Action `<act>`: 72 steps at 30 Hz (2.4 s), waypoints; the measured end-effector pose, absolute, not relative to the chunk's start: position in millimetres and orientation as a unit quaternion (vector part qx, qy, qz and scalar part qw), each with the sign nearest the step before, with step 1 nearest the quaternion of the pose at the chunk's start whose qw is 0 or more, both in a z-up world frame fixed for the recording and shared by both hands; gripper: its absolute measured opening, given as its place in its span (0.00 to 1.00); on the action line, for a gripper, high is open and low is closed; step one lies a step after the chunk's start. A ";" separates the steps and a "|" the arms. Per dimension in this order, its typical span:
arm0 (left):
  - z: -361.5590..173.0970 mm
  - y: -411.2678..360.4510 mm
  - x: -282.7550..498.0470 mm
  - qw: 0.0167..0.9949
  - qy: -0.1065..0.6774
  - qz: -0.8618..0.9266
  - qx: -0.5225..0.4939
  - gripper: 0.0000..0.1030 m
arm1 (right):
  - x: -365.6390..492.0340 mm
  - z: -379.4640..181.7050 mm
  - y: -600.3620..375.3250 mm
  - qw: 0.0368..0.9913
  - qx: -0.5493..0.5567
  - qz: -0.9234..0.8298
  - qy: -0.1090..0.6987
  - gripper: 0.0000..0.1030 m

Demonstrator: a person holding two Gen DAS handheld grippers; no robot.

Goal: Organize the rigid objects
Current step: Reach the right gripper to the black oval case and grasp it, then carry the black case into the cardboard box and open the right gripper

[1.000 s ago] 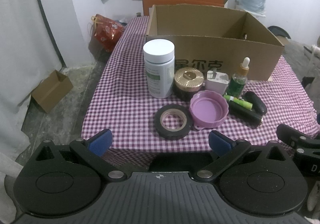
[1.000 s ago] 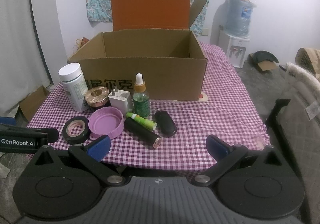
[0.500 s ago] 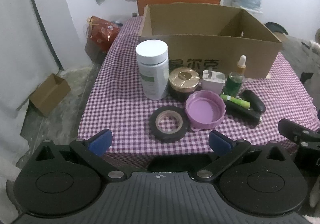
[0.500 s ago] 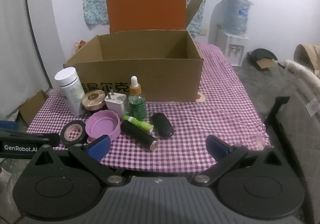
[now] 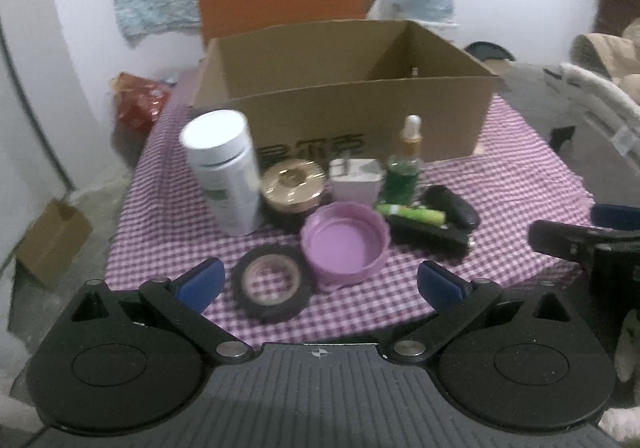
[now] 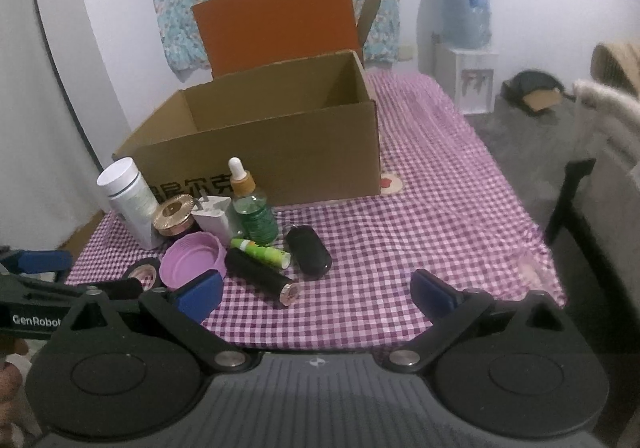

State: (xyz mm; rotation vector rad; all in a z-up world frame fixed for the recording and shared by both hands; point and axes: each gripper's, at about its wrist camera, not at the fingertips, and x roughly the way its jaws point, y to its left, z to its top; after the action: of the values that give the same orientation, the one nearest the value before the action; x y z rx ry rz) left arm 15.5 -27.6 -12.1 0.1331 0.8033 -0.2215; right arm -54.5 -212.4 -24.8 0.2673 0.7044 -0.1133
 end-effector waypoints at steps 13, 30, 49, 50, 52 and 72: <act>-28.6 -38.2 35.2 0.895 0.411 -0.170 0.039 0.80 | -11.1 -48.0 -234.8 0.899 0.206 0.039 0.385 0.67; -29.3 -58.8 62.8 0.862 0.433 -0.263 0.024 0.58 | 33.9 -46.7 -243.1 0.902 0.133 0.034 0.409 0.48; -35.4 -107.3 82.5 0.830 0.450 -0.326 0.057 0.54 | 61.6 -81.2 -270.8 0.860 0.182 0.078 0.471 0.25; -36.3 -113.2 84.4 0.827 0.450 -0.332 0.061 0.54 | 58.2 -81.2 -274.7 0.859 0.187 0.073 0.471 0.25; -38.7 -122.2 85.8 0.820 0.452 -0.344 0.071 0.54 | 50.6 -81.8 -281.8 0.857 0.202 0.065 0.470 0.24; -68.9 -177.3 104.7 0.780 0.496 -0.358 0.130 0.50 | 31.7 -105.5 -335.7 0.804 0.379 0.067 0.452 0.21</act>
State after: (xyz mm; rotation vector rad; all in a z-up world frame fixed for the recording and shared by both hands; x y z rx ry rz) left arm 104.7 -177.3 -68.9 0.2813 1.0728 -0.7729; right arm 31.7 -335.7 -105.5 0.8124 0.9683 0.1441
